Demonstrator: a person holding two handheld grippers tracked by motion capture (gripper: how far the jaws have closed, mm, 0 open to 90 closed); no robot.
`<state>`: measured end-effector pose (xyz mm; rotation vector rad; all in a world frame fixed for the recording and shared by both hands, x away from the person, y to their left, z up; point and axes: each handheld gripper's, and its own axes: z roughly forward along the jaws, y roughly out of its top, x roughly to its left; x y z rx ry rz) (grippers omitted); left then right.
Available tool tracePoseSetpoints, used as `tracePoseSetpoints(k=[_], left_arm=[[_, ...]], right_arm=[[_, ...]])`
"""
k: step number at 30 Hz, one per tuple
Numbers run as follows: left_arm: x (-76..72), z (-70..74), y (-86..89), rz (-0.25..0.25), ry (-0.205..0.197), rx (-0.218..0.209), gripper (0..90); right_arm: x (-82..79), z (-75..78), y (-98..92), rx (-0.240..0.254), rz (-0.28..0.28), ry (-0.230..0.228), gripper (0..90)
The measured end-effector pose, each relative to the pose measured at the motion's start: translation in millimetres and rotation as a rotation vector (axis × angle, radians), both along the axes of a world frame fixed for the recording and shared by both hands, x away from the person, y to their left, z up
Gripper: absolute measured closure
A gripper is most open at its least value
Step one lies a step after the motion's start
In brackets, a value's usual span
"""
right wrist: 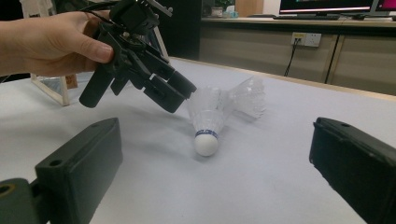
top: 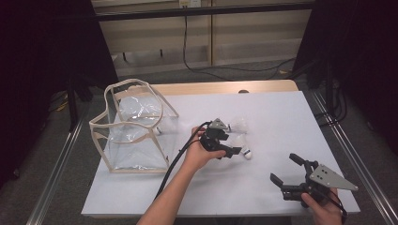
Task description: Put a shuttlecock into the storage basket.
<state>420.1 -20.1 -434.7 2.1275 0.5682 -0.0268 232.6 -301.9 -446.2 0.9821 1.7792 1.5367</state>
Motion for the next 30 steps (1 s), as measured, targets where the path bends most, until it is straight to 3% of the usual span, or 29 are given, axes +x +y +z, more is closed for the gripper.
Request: tracePoseSetpoints(k=[7,13,18,23,30], left_arm=[[1.0,1.0,-5.5,-0.022,-0.018,-0.001,32.6],[0.0,1.2,-5.7,-0.054,-0.011,0.009,39.4],[-2.4,2.9,-4.9,-0.079,0.0,0.021,44.3],[-5.9,4.1,-4.6,-0.111,0.041,0.022,47.8],[-11.4,4.1,-7.2,-0.128,0.05,0.018,51.8]], right_arm=[[0.0,-0.1,-0.3,0.001,-0.002,0.002,2.4],[-0.1,-0.1,-0.2,0.0,-0.002,-0.002,2.4],[0.0,-0.1,-0.3,0.0,-0.002,-0.001,2.4],[-0.1,0.0,-0.1,-0.002,0.0,0.001,2.4],[-0.1,0.0,0.1,-0.003,0.002,-0.003,2.4]])
